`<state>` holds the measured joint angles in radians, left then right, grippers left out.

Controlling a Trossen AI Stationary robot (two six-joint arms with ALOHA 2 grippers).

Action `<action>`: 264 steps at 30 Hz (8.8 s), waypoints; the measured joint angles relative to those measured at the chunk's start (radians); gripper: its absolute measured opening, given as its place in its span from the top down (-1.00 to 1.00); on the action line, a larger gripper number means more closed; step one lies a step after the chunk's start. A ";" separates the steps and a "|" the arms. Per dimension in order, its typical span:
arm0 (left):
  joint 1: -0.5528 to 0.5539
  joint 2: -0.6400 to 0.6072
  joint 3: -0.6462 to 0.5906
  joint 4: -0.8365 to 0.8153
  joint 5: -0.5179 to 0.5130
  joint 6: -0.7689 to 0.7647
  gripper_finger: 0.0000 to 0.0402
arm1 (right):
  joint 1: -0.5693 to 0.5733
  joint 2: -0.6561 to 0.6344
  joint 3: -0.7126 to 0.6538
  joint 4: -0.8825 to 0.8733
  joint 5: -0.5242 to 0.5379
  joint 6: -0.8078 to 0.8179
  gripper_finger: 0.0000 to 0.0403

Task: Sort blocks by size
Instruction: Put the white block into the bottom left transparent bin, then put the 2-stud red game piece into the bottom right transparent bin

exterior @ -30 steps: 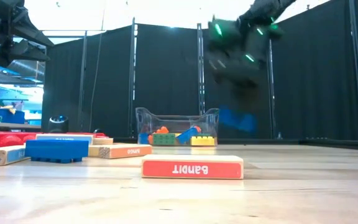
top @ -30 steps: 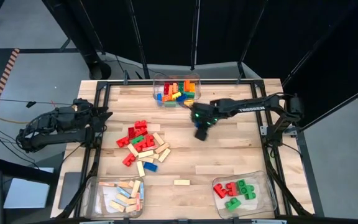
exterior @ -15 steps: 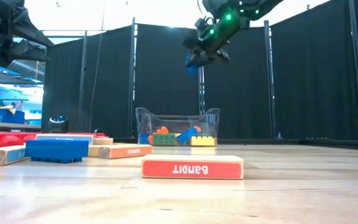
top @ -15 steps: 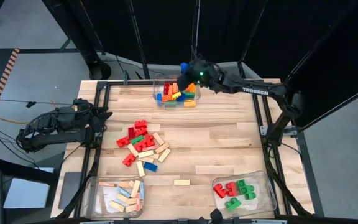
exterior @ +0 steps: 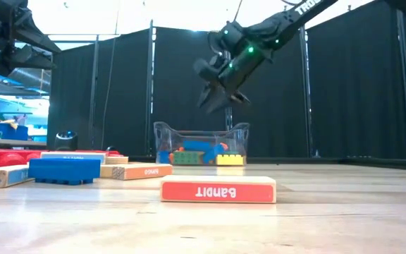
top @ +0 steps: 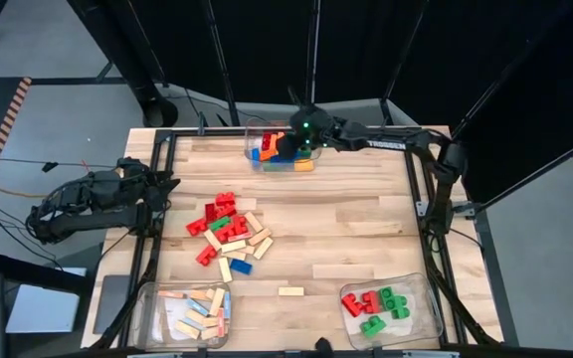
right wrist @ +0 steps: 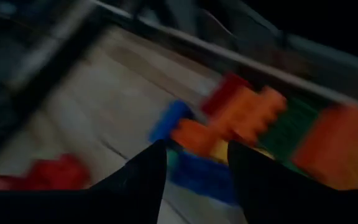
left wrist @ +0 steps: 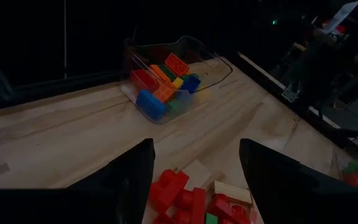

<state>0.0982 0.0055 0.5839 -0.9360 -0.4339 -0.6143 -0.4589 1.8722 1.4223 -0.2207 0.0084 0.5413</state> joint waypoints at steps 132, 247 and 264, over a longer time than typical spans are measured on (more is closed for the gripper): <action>0.000 0.000 0.000 -0.042 0.092 0.001 -0.22 | 0.670 0.631 0.738 0.412 -0.479 0.056 0.64; 0.017 1.559 0.293 0.204 0.152 -0.249 1.00 | 0.794 -0.353 0.738 -0.788 0.065 -0.515 0.87; -0.022 1.474 0.485 0.578 0.463 -0.188 1.00 | 0.701 -0.349 0.700 -1.212 0.602 -0.318 0.91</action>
<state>0.0761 1.4792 1.0694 -0.3577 0.0292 -0.8028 0.2416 1.5234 2.1221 -1.4330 0.6100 0.2236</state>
